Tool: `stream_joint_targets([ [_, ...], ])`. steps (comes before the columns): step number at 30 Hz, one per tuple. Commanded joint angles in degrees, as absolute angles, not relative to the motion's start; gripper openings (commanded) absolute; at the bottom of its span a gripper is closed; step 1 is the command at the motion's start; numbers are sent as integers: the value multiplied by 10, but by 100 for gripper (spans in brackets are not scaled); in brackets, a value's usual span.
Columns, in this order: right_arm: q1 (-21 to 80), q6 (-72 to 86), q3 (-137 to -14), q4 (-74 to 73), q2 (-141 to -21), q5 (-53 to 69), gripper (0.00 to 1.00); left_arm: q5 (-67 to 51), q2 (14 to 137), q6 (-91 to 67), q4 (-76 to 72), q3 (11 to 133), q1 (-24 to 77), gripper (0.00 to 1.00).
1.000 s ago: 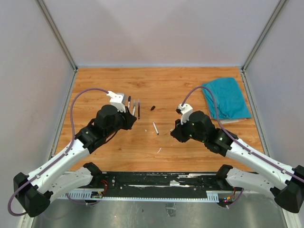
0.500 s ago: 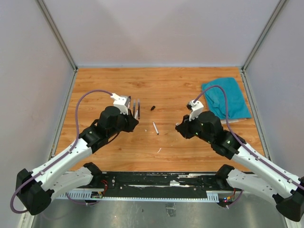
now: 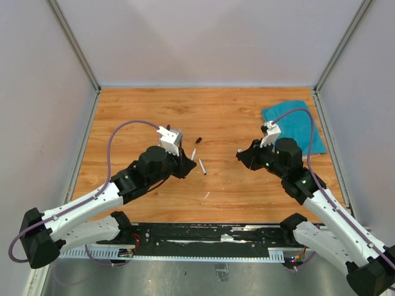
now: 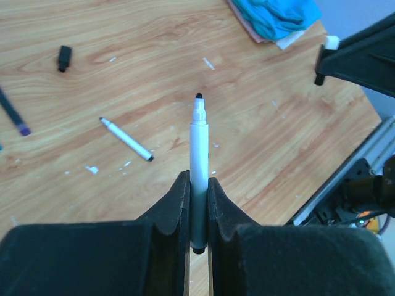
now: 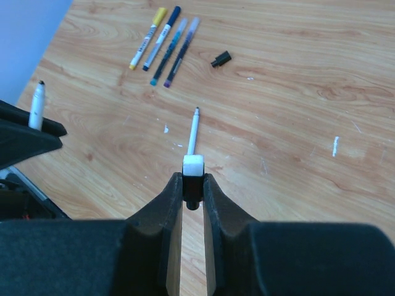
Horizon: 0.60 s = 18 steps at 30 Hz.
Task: Insert the pens into the pen caps
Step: Pick up the pen cap from the center of the board.
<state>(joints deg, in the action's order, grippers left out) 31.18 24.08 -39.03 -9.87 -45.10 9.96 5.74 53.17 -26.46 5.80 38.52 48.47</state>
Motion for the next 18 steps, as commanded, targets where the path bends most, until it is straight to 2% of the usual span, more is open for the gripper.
stream_joint_targets([
  [1, 295, 258, -390, -32, -441, 162, 1, 88, 536, -281, -16, 371, 522, 1],
  [10, 295, 277, -400, 0, -412, 140, 1, 107, 547, -284, -71, 352, 586, 0],
  [17, 296, 354, -376, 100, -404, 123, 0, 97, 536, -280, -117, 329, 606, 1],
  [18, 296, 364, -375, 120, -409, 134, 4, 96, 533, -279, -120, 327, 606, 1],
])
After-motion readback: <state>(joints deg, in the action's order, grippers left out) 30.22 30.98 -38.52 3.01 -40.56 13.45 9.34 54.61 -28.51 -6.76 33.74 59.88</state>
